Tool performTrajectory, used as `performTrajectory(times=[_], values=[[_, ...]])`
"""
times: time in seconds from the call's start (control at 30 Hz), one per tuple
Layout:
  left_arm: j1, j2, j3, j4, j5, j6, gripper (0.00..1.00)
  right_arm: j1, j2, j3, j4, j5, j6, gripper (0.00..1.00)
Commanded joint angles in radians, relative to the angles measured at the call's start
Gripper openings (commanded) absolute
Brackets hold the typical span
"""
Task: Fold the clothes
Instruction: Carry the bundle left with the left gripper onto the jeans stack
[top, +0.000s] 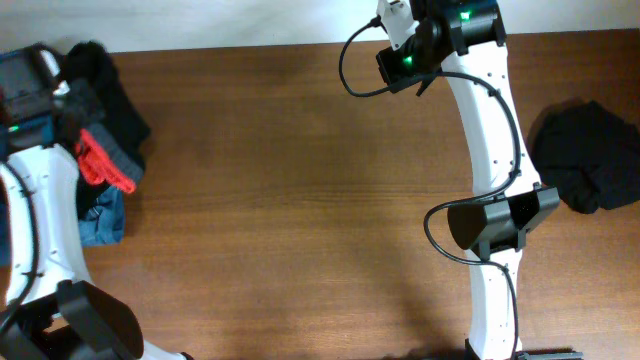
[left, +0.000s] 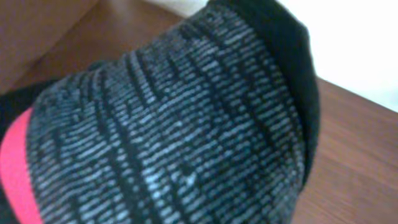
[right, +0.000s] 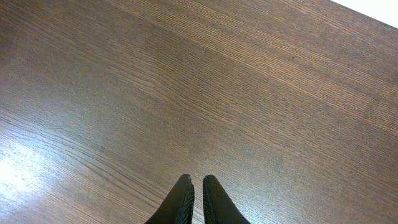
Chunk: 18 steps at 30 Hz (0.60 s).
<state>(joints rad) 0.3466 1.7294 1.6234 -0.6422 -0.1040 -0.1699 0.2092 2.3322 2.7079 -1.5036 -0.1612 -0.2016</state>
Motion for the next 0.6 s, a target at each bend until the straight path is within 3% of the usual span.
performTrajectory(times=[0.0, 0.57], values=[[0.052, -0.036, 0.031, -0.003, -0.010, -0.051, 0.00, -0.001, -0.039, 0.019, -0.003, 0.008, 0.000, 0.12], [0.237, -0.035, 0.031, -0.042, -0.010, -0.084, 0.00, 0.000, -0.039, 0.019, -0.024, 0.008, 0.000, 0.12]])
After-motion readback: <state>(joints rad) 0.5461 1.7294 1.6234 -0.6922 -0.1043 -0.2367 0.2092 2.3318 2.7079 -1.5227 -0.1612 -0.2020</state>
